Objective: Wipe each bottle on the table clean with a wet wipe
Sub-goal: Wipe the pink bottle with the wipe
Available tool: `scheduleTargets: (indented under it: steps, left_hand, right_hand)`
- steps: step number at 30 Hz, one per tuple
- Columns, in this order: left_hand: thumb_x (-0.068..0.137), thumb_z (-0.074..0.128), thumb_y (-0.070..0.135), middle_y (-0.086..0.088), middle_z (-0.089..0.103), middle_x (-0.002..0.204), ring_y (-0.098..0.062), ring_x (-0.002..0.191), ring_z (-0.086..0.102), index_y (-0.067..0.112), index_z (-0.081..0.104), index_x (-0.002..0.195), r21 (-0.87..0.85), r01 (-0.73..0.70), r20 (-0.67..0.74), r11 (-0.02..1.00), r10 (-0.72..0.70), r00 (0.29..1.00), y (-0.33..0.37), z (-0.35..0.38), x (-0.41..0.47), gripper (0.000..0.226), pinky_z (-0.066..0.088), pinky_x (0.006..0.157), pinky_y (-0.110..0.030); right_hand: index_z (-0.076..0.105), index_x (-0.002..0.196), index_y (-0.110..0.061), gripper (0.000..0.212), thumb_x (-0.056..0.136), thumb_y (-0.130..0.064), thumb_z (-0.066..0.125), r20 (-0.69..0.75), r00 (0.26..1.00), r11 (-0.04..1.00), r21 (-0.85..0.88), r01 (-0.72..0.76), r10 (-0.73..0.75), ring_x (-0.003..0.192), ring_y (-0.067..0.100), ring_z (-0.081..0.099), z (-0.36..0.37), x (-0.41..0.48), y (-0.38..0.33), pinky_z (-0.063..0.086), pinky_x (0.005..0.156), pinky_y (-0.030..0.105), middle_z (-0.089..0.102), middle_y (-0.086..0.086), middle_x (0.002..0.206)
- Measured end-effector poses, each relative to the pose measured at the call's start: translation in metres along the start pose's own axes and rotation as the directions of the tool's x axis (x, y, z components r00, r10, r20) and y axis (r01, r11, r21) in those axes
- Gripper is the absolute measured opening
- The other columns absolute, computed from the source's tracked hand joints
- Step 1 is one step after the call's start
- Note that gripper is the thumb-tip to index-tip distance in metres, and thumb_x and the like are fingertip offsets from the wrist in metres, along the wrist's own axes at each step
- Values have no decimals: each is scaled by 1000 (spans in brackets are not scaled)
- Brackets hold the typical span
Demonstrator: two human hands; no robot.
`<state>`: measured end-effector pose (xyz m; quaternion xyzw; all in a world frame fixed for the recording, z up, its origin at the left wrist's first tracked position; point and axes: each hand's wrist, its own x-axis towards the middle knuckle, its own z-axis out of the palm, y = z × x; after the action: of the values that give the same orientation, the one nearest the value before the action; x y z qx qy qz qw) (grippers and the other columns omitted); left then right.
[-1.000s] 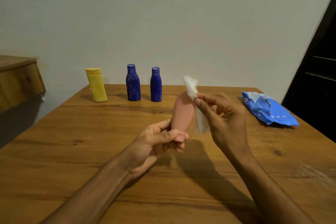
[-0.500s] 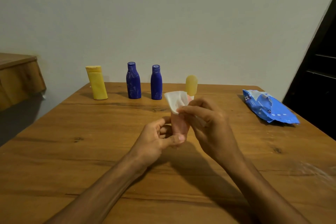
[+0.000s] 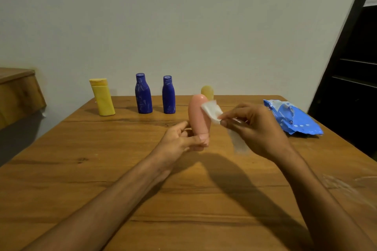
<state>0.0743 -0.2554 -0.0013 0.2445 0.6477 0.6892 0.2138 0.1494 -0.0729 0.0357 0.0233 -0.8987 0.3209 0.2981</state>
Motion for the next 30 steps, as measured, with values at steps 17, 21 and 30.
scheduleTargets:
  steps: [17, 21, 30]
  left_hand:
    - [71, 84, 13, -1, 67, 98, -19, 93, 64, 18, 63, 106, 278, -15, -61, 961, 33, 998, -27, 88, 77, 41, 57, 85, -47]
    - [68, 86, 11, -1, 68, 99, -23, 93, 67, 17, 63, 110, 303, 13, -76, 953, 11, 997, -40, 98, 96, 49, 60, 78, -47]
    - [59, 91, 32, 8, 69, 99, -16, 96, 63, 25, 64, 110, 479, -27, -94, 878, 82, 992, -58, 105, 112, 58, 55, 86, -47]
  right_hand:
    - [74, 100, -10, 16, 87, -17, 67, -381, 882, 947, -50, -318, 276, 75, 4, 57, -30, 8, 56, 38, 56, 11, 65, -4, 84]
    - [75, 93, -11, 12, 87, -14, 66, -408, 875, 950, -50, -308, 262, 70, -2, 56, -31, 8, 62, 38, 58, 10, 63, -10, 73]
    - [74, 100, -13, 16, 88, -20, 66, -440, 862, 952, -44, -302, 253, 76, 1, 57, -33, 9, 65, 41, 64, 7, 63, -10, 82]
